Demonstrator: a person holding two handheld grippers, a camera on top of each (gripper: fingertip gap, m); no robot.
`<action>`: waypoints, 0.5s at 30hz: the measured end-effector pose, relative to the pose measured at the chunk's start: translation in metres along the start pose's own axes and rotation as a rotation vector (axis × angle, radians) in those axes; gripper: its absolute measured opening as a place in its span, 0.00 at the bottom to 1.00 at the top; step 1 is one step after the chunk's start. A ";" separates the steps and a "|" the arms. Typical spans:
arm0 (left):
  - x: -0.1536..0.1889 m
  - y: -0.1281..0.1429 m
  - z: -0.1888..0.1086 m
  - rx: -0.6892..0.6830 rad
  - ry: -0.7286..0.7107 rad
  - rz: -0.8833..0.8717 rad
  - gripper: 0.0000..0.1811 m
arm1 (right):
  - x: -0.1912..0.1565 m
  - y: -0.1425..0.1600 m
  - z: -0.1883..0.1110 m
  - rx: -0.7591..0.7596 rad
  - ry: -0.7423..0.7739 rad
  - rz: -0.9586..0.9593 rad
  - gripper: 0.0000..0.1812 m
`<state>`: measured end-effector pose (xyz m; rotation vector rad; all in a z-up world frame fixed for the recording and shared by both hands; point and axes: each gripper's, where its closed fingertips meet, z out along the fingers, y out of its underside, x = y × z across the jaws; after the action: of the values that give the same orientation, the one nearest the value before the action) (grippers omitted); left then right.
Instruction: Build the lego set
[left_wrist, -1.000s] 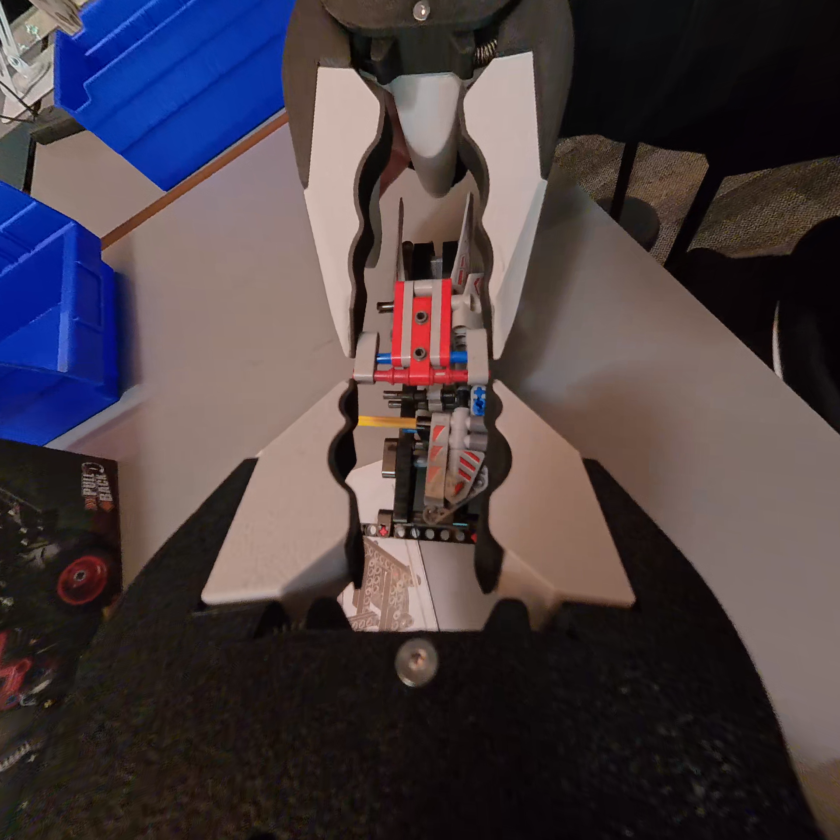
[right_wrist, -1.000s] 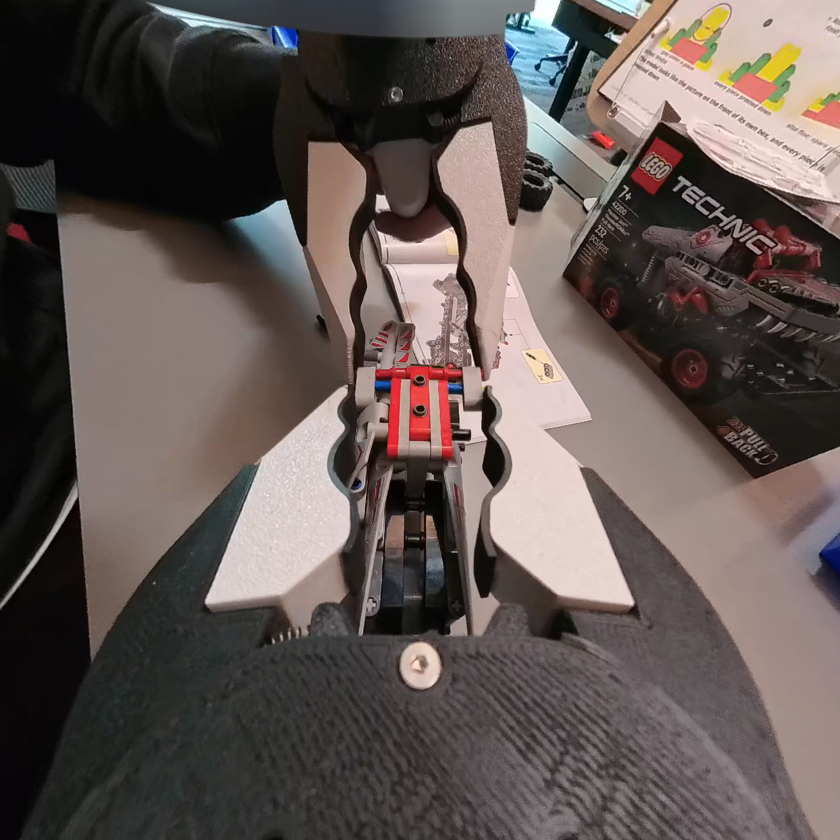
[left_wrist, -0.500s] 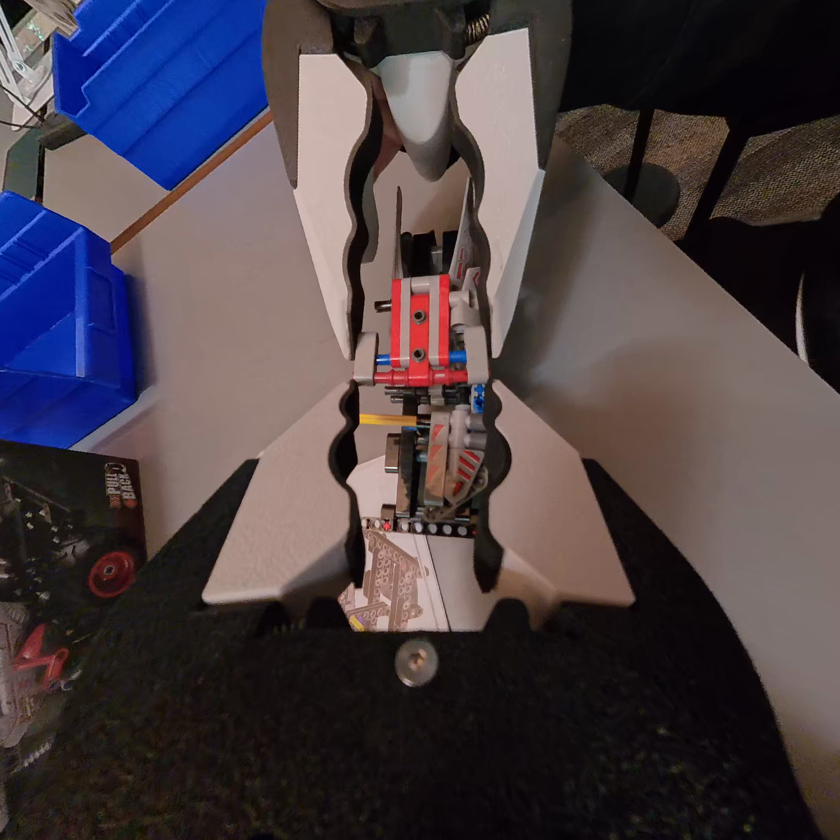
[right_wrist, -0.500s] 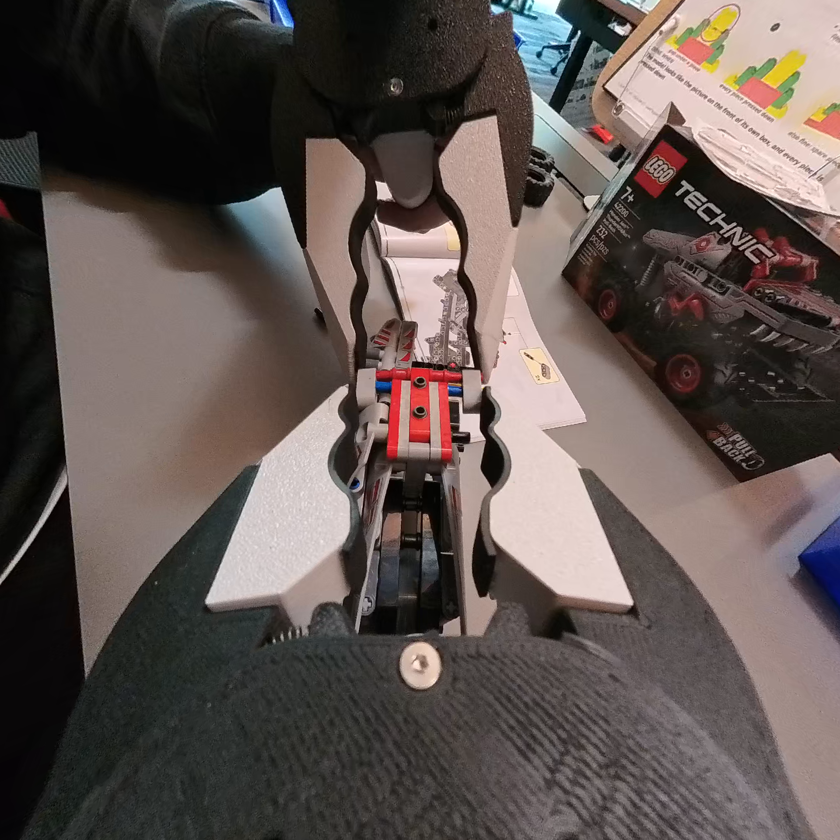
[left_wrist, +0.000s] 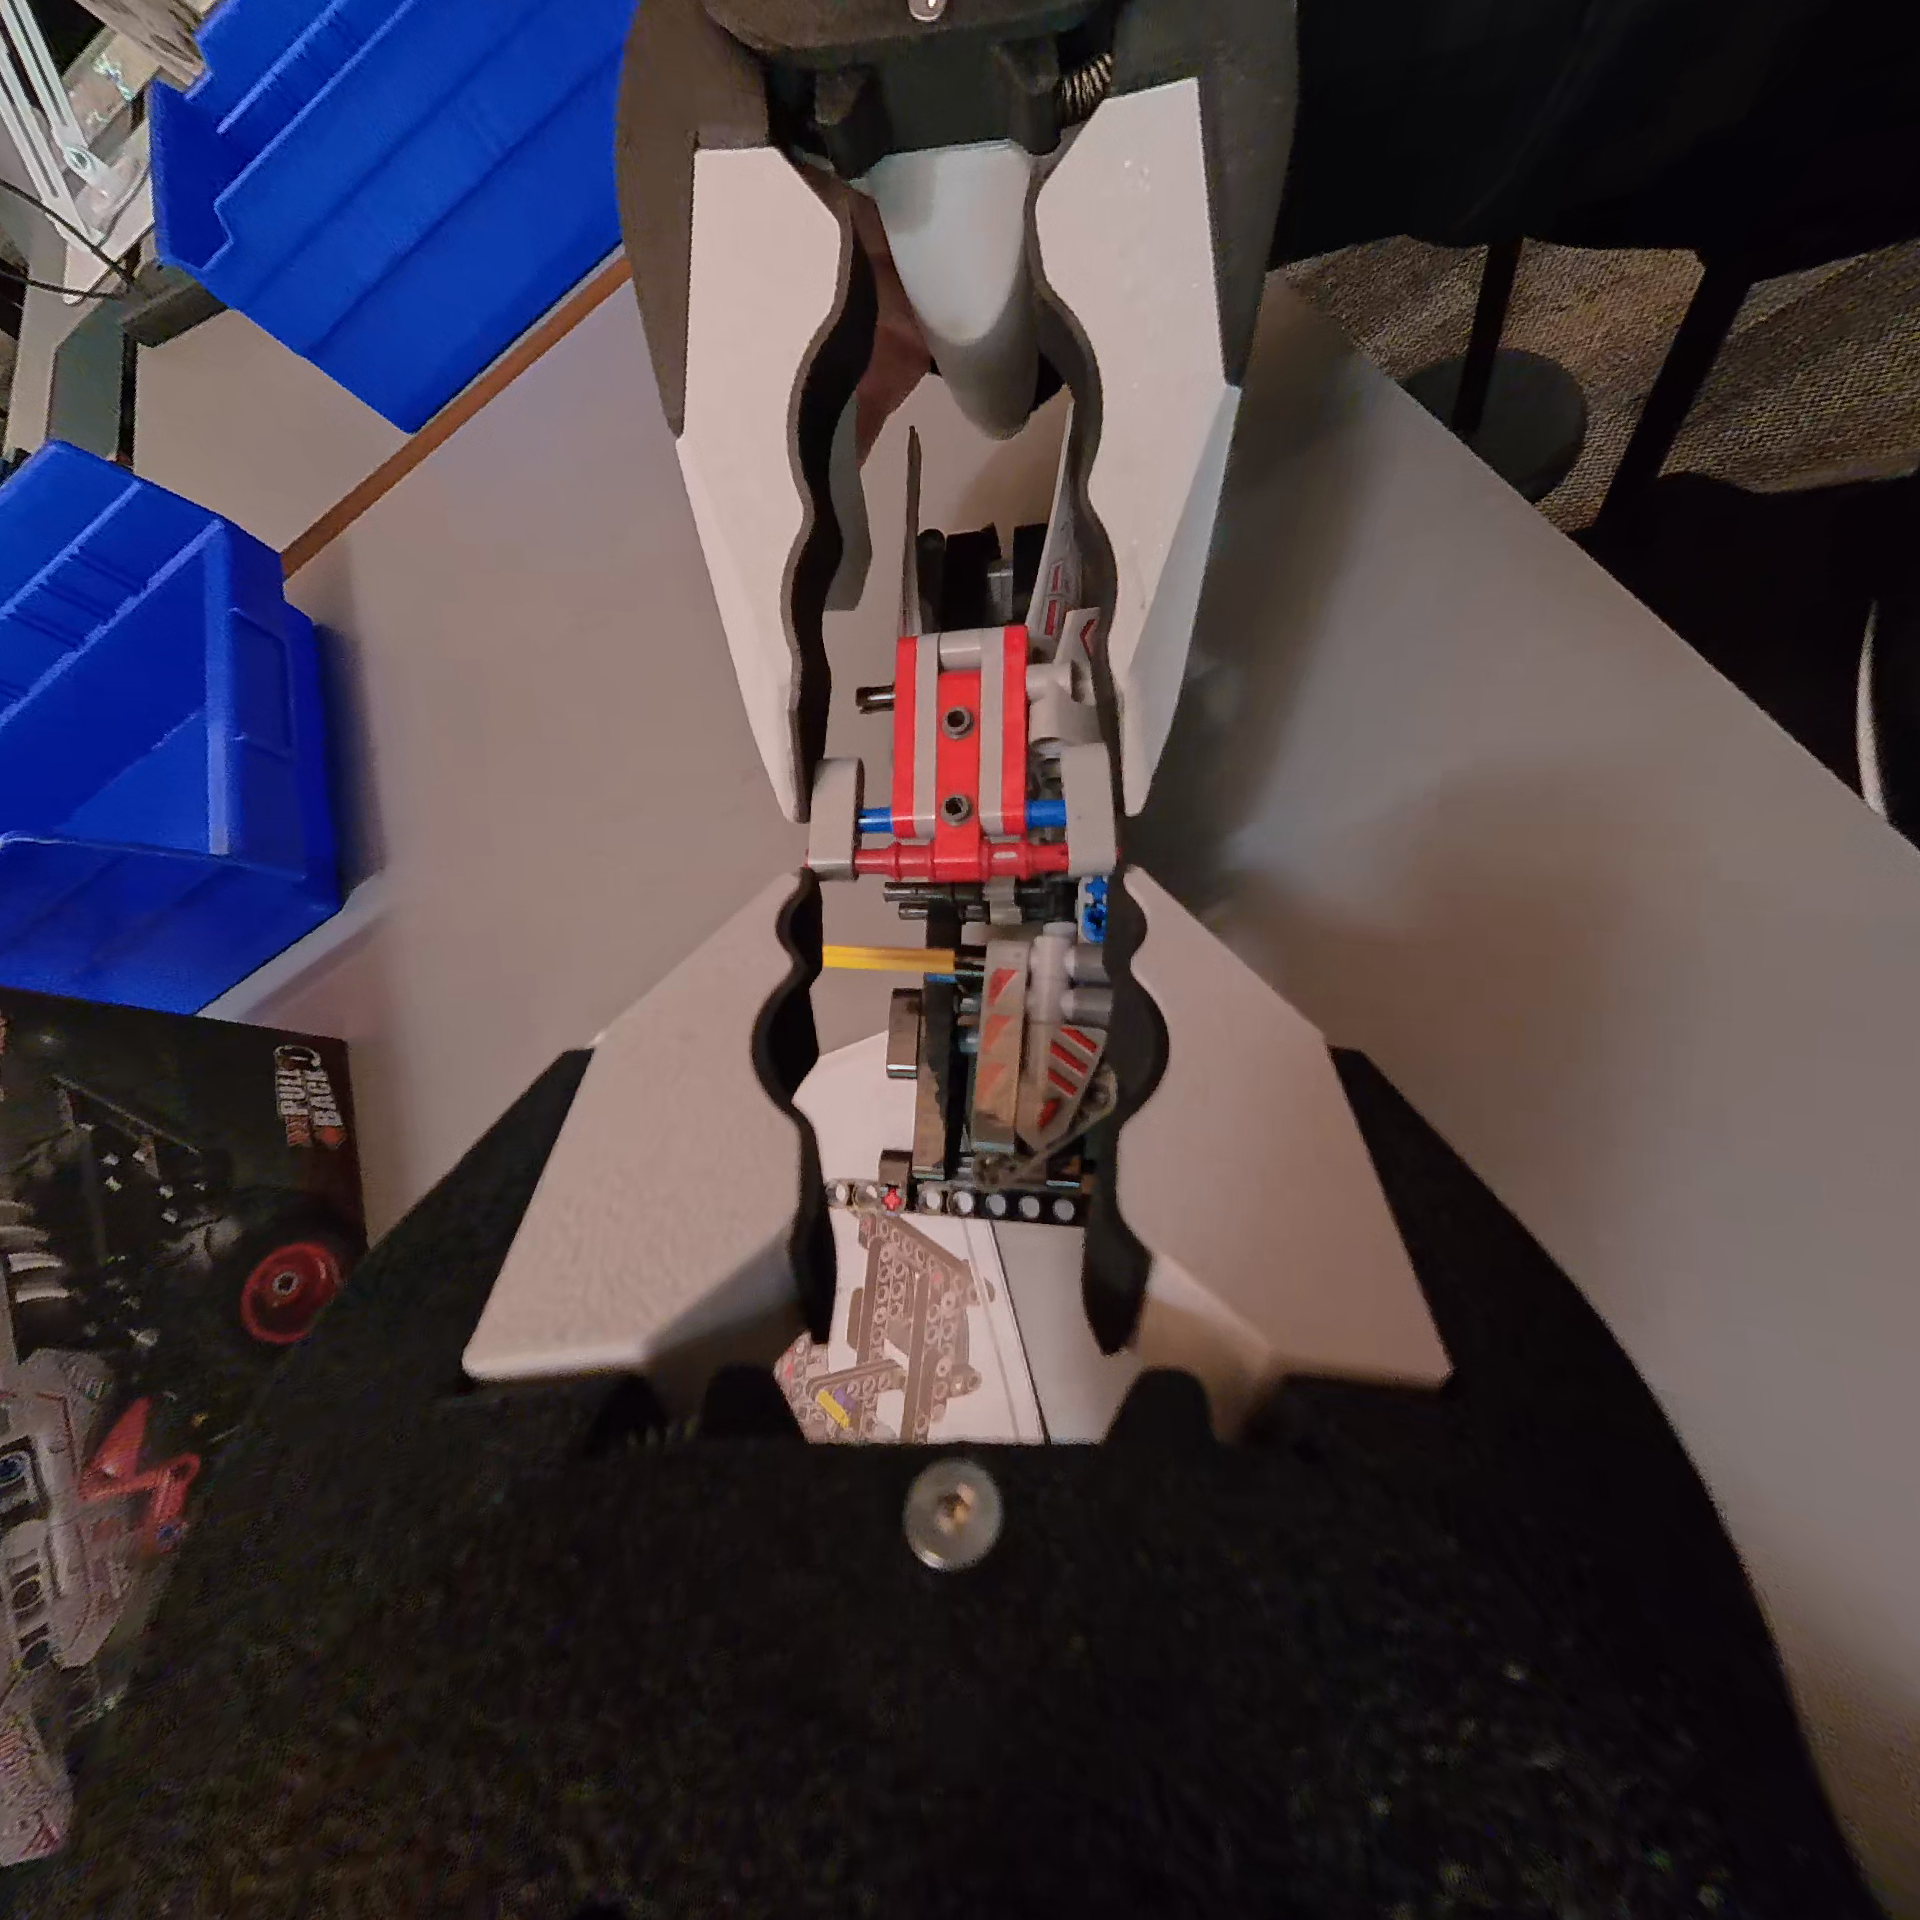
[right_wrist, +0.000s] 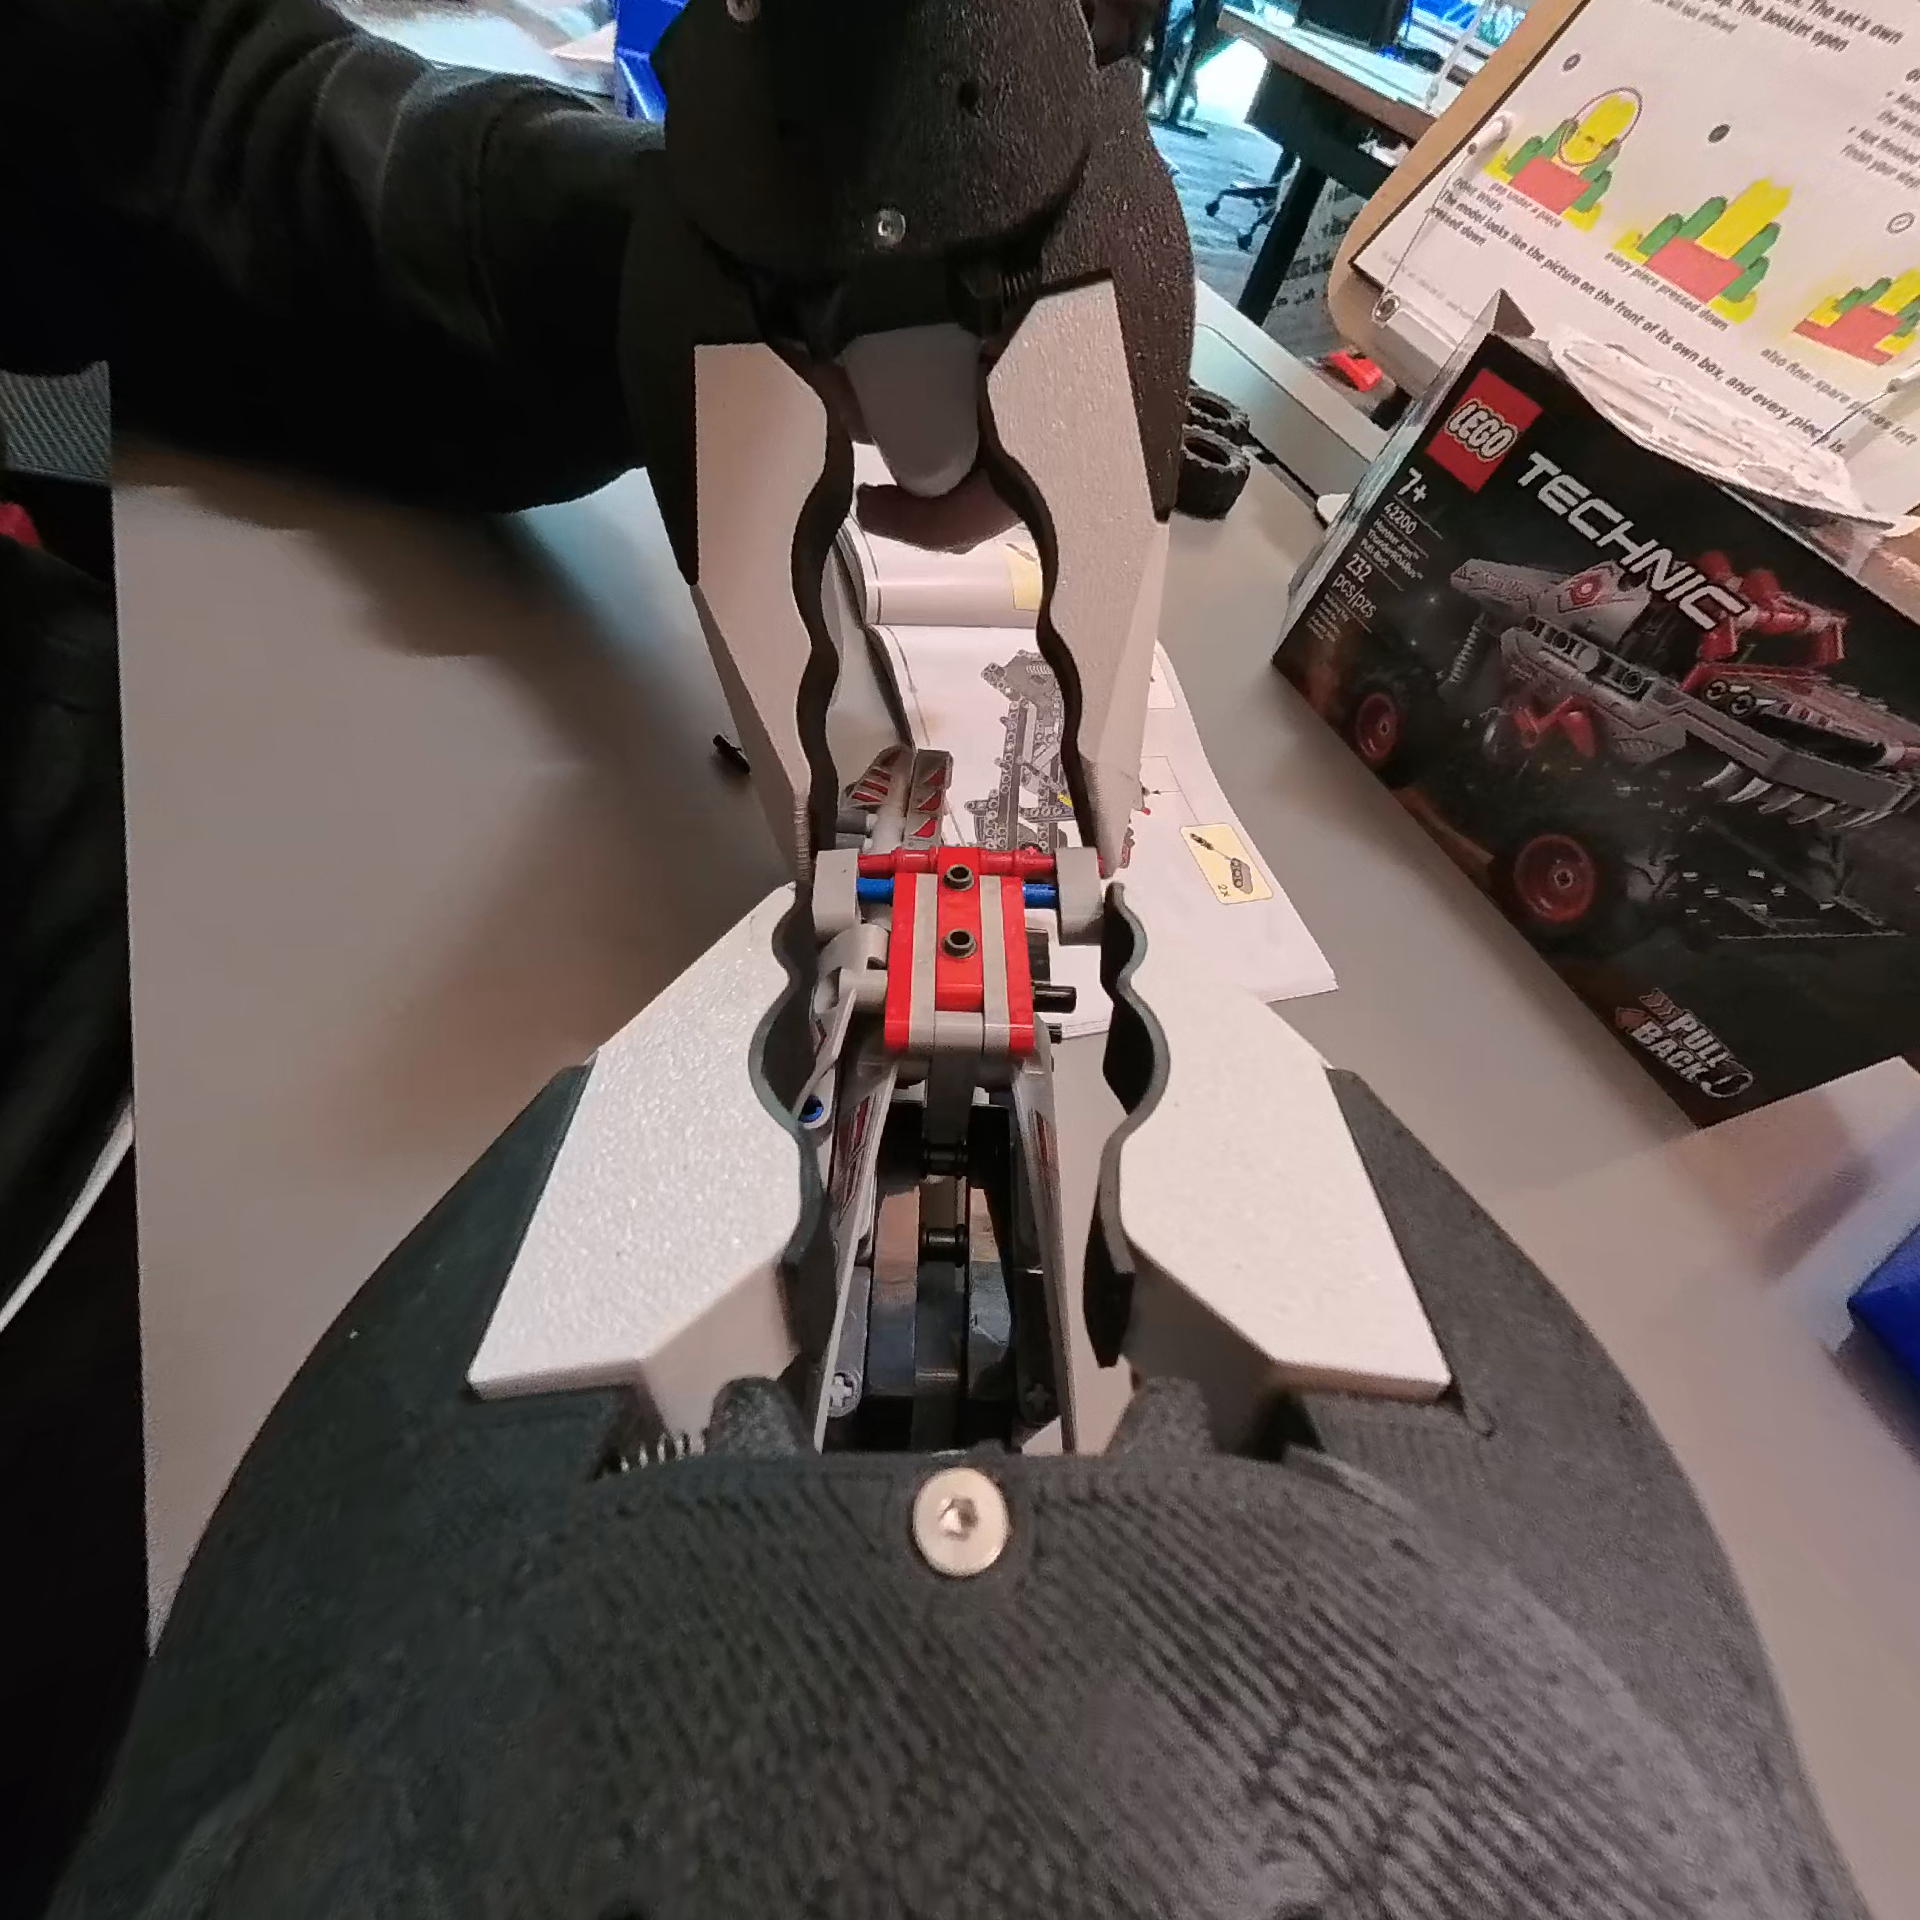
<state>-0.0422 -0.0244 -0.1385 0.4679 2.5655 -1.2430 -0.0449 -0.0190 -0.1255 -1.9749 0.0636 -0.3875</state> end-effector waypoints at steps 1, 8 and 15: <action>0.001 0.000 0.000 0.000 0.004 -0.001 0.29 | 0.000 0.000 0.000 0.003 -0.004 0.003 0.30; -0.001 0.001 0.000 0.000 0.017 -0.042 0.29 | 0.003 0.001 0.001 0.011 0.009 -0.004 0.30; -0.001 0.000 -0.001 0.017 0.023 -0.031 0.29 | 0.001 0.001 0.000 0.000 0.004 -0.010 0.30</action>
<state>-0.0418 -0.0236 -0.1371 0.4496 2.5923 -1.2787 -0.0434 -0.0196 -0.1262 -1.9756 0.0559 -0.3979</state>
